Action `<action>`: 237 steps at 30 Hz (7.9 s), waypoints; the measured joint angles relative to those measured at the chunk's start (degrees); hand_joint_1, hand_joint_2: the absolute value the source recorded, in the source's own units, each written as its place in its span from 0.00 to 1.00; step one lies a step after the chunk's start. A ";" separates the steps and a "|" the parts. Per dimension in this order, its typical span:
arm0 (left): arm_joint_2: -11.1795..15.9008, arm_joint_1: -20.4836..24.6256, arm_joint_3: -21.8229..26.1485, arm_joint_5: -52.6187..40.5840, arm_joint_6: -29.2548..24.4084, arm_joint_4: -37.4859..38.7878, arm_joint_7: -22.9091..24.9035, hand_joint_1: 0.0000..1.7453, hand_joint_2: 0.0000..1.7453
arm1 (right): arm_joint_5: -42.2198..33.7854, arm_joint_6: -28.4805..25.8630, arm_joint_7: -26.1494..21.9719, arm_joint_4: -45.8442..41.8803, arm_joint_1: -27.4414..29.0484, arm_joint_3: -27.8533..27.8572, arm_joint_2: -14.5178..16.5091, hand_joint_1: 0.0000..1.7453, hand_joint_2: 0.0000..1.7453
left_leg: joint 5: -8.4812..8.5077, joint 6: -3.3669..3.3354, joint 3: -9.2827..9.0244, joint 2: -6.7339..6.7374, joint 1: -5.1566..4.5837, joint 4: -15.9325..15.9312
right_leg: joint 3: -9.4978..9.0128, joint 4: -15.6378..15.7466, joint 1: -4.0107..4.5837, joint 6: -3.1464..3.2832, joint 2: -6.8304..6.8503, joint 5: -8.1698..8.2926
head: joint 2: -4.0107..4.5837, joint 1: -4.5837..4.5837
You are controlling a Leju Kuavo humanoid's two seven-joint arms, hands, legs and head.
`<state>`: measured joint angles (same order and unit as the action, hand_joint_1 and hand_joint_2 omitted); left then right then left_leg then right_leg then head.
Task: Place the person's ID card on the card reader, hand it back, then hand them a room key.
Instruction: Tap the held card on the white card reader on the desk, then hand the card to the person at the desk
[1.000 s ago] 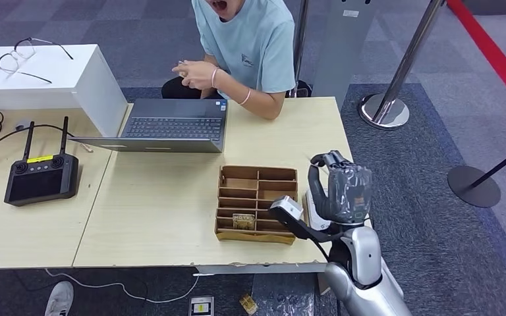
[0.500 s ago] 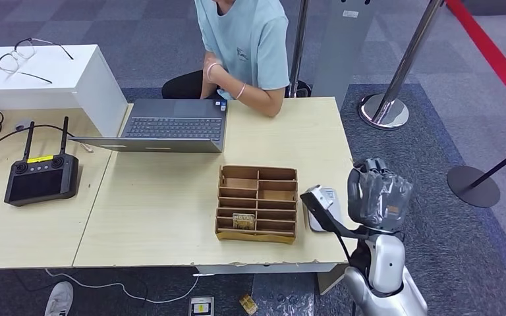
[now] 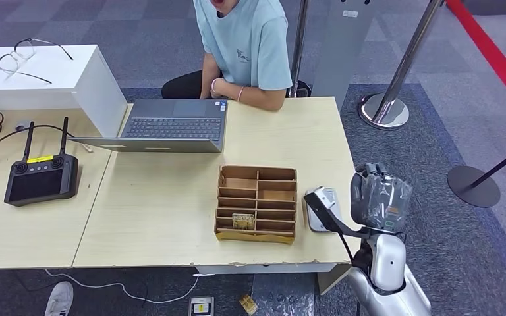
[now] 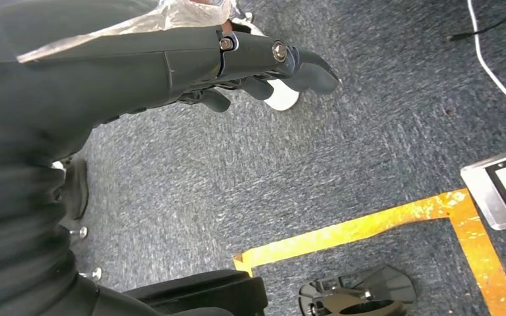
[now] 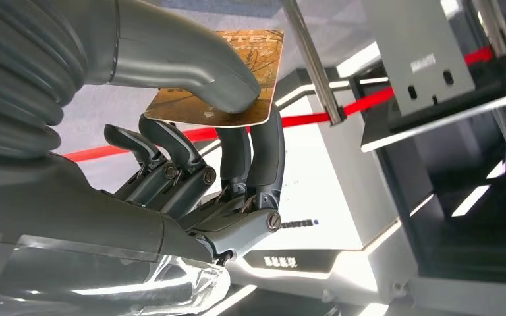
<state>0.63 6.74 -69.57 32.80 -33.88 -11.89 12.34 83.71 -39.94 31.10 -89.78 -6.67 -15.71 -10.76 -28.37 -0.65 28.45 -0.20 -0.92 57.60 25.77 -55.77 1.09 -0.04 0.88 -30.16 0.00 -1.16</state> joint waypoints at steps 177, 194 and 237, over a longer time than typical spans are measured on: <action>-0.61 -0.03 0.35 -4.77 0.09 -0.02 -1.13 0.00 1.00 | -8.92 -0.17 -19.19 6.26 -8.89 1.19 10.34 1.00 1.00 | 0.01 0.01 -0.11 0.01 0.01 0.03 | -0.13 -0.04 0.00 -0.03 -0.01 0.03 | 0.00 0.01; -0.98 0.03 0.35 -5.39 0.16 -0.02 -1.12 0.00 1.00 | -12.12 -0.01 -20.29 9.79 -14.66 -5.27 14.40 1.00 1.00 | 0.01 0.01 -0.08 0.00 0.01 0.03 | -0.11 -0.05 0.01 -0.03 0.00 0.02 | 0.00 0.00; -1.29 -0.02 0.35 -4.90 0.25 -0.02 -0.38 0.00 1.00 | -12.57 -0.07 -17.99 26.76 -14.61 -12.40 15.57 0.00 1.00 | 0.03 0.02 -0.11 0.03 0.01 0.05 | -0.13 -0.05 0.00 -0.02 -0.01 0.04 | 0.00 -0.01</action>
<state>-0.66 6.73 -69.22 27.90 -33.63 -11.91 11.96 71.14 -40.01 13.11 -63.02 -21.27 -28.11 4.81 -28.34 -0.63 28.34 -0.18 -0.91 57.65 25.64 -55.83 1.09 -0.06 0.87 -30.11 0.00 -1.16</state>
